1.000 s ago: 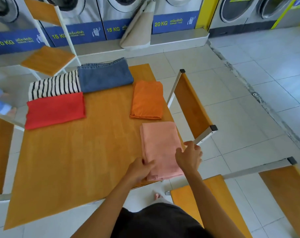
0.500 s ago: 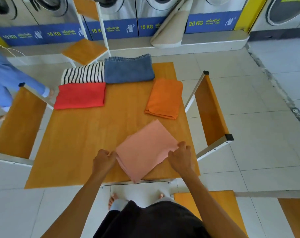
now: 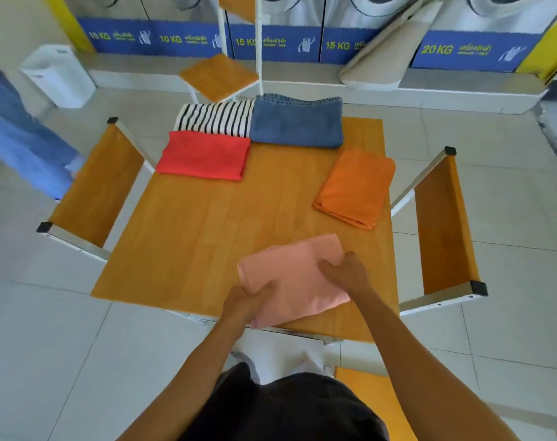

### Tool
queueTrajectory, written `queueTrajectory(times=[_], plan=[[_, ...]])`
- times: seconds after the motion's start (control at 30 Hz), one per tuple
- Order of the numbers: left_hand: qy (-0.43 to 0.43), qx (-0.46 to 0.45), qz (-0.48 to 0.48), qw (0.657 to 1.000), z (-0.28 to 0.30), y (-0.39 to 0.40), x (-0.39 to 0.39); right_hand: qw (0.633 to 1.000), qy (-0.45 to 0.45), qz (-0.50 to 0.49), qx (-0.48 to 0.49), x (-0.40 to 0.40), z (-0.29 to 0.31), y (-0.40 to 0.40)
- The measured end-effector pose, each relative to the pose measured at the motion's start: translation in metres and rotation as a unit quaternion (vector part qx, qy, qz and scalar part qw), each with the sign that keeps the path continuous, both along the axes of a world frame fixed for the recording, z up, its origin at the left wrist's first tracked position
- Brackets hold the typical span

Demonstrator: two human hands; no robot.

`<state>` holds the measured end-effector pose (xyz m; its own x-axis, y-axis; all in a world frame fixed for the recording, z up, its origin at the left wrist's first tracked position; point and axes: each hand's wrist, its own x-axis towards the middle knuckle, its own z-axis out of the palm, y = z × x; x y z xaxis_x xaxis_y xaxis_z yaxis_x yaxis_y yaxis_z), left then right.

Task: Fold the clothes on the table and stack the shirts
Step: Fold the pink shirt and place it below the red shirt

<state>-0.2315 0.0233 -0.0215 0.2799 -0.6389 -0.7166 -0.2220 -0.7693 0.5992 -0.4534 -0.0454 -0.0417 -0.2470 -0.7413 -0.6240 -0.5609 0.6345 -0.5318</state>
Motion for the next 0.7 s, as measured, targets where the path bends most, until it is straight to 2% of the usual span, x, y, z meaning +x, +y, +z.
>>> queueTrajectory(times=[0.1, 0.2, 0.3, 0.43, 0.7], plan=[[-0.043, -0.008, -0.007, 0.999, -0.002, -0.004, 0.019, 0.999, -0.030, 0.026, 0.029, 0.018, -0.001, -0.001], [-0.069, -0.040, -0.020, 0.997, -0.007, -0.015, 0.049, 0.998, -0.061, 0.026, 0.018, 0.041, -0.003, -0.005], [-0.050, -0.070, -0.039, 0.996, -0.008, -0.027, 0.080, 0.997, -0.080, 0.013, -0.004, 0.062, -0.002, -0.011], [-0.019, -0.077, -0.015, 0.997, -0.008, -0.058, 0.135, 0.991, -0.133, 0.012, -0.008, 0.117, 0.007, -0.033], [0.012, -0.101, -0.008, 0.995, 0.004, -0.147, 0.245, 0.979, -0.190, 0.016, -0.071, 0.212, 0.024, -0.109]])
